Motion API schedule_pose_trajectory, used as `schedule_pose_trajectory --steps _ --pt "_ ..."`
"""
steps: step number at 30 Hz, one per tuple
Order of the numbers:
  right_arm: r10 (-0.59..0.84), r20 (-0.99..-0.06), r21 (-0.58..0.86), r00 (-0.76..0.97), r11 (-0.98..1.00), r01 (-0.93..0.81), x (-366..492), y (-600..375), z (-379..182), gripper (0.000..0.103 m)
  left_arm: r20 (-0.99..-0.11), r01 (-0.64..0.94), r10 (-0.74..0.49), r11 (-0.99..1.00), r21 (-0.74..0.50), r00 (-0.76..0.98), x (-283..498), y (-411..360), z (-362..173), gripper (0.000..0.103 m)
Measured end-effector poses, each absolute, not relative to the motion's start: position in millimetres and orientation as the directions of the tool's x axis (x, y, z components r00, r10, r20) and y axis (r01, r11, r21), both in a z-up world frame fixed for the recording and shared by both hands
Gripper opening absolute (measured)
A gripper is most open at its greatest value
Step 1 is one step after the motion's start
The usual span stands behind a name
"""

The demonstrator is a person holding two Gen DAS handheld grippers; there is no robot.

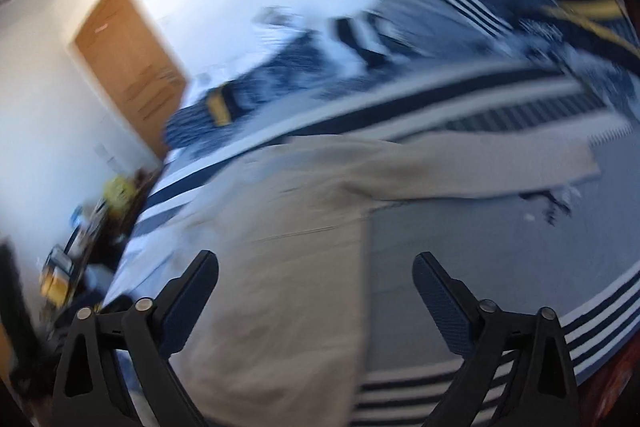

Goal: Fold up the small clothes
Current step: 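Grasp the sweater sleeve cuff with the right gripper and lift it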

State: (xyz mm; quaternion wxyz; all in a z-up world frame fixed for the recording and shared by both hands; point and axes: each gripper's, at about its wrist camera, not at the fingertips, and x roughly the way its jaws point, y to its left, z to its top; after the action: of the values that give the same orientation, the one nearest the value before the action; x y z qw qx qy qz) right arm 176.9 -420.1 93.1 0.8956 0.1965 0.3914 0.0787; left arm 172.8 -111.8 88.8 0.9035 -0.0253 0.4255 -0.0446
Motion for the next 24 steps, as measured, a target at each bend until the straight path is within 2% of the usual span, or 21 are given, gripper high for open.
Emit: schedule_pose_trajectory --steps 2,5,9,11,13,16,19,20,21,22,24 --pt "0.259 -0.697 0.44 0.668 0.891 0.114 203 -468 69 0.091 -0.782 0.092 -0.14 0.99 -0.106 0.607 187 -133 75 0.103" --pt "0.254 -0.706 0.512 0.661 0.828 0.229 235 -542 35 0.09 -0.799 0.127 -0.187 0.982 -0.139 0.572 203 -160 59 0.103" --pt "0.173 -0.775 0.49 0.608 0.772 0.406 270 -628 -13 0.089 -0.806 0.151 -0.224 0.974 -0.168 0.549 209 -182 41 0.103" --pt "0.151 -0.799 0.49 0.583 0.726 0.483 279 -660 -36 0.082 -0.815 0.159 -0.226 0.973 -0.166 0.533 209 -189 32 0.103" --pt "0.177 -0.791 0.541 0.585 0.649 0.535 286 -686 -59 0.077 -0.821 0.161 -0.225 0.973 -0.163 0.524 209 -193 25 0.103" --pt "0.192 -0.769 0.595 0.609 0.562 0.574 296 -709 -80 0.076 -0.827 0.156 -0.221 0.974 -0.163 0.517 207 -190 19 0.103" --pt "0.162 -0.759 0.596 0.63 0.56 0.575 309 -720 -82 0.07 -0.834 0.146 -0.22 0.975 -0.169 0.507 203 -184 16 0.103" --pt "0.145 -0.761 0.588 0.633 0.568 0.576 312 -723 -82 0.044 -0.835 0.143 -0.217 0.975 -0.167 0.506 201 -181 16 0.103" --pt "0.133 -0.772 0.57 0.621 0.577 0.585 318 -726 -85 0.028 -0.836 0.14 -0.214 0.976 -0.165 0.506 199 -178 16 0.103" --pt "0.13 -0.796 0.545 0.591 0.579 0.607 324 -730 -90 0.006 -0.835 0.136 -0.208 0.978 -0.16 0.509 196 -174 17 0.103" --pt "0.117 -0.8 0.536 0.588 0.58 0.614 323 -726 -82 0.006 -0.831 0.118 -0.201 0.979 -0.164 0.519 190 -162 21 0.103"
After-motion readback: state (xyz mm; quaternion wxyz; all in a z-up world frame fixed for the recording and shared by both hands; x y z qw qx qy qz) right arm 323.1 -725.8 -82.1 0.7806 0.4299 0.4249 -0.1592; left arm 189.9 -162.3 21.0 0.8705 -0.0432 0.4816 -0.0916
